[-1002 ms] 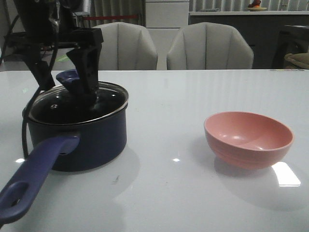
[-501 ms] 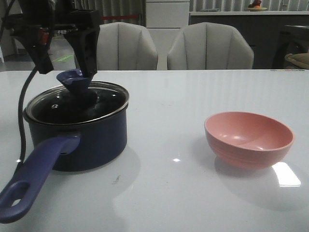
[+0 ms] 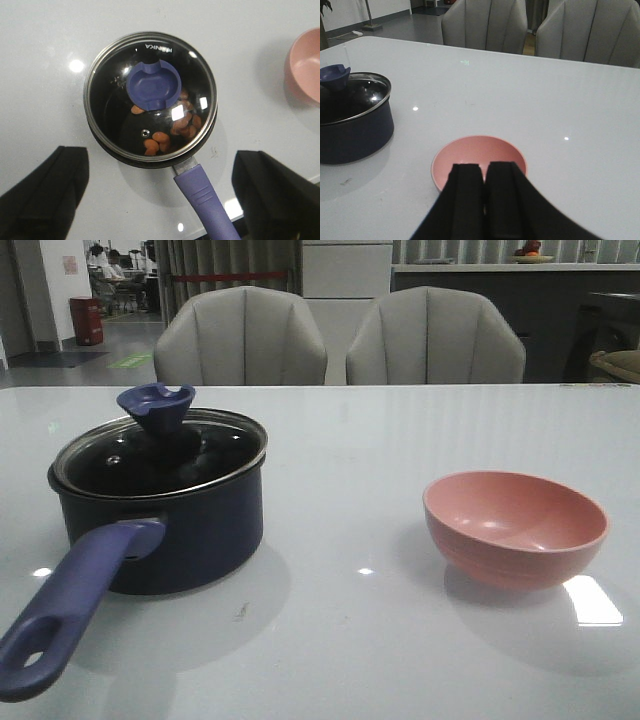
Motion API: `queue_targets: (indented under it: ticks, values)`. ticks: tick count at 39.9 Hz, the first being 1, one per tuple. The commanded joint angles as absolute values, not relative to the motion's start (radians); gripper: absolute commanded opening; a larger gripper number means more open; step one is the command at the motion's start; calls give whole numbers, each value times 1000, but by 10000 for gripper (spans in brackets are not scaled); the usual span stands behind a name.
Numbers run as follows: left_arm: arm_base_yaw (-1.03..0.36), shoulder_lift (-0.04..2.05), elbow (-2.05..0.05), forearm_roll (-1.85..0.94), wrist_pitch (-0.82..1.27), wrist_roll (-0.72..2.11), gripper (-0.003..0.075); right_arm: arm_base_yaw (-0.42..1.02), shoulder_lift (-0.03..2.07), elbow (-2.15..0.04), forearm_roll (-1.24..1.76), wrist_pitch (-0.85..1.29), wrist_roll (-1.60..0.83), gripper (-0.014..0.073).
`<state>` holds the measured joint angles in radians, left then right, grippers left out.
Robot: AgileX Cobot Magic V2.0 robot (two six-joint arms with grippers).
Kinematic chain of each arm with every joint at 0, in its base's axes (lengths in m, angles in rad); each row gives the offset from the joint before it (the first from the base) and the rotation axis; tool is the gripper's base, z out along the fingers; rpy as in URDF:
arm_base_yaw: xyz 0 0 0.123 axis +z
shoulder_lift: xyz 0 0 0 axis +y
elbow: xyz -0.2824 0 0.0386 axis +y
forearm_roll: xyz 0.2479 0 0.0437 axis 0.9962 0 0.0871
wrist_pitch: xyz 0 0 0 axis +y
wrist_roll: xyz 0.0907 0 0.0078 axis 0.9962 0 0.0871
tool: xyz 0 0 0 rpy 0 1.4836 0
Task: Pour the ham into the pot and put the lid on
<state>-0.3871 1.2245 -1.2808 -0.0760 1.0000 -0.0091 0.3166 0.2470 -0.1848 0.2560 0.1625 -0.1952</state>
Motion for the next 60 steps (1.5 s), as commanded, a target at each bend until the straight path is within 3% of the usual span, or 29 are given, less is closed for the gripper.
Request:
queue_targets:
  ticks: [1,16,20,23,30,60]
  values:
    - [-396,1055,-1180,-88,857,-10,603,318,257,-213,262,77,-204,148]
    - [-396,428,-654,-80,519,-10,603,318,257,-213,262,77,-204,148]
    - [-396,255,-541,-77,486,-10,564,318,257,-213,262,77,-204,148]
    - [-396,140,-476,-78,486,-10,462,318,257,-213,262,77,-204,148]
    - [-396,-29,-388,-78,477,-10,107,318,257,-213,262,77,-204,148]
    - [-353,3,-297,-20,415,-10,113,318,257,-213,262,78,-204,148]
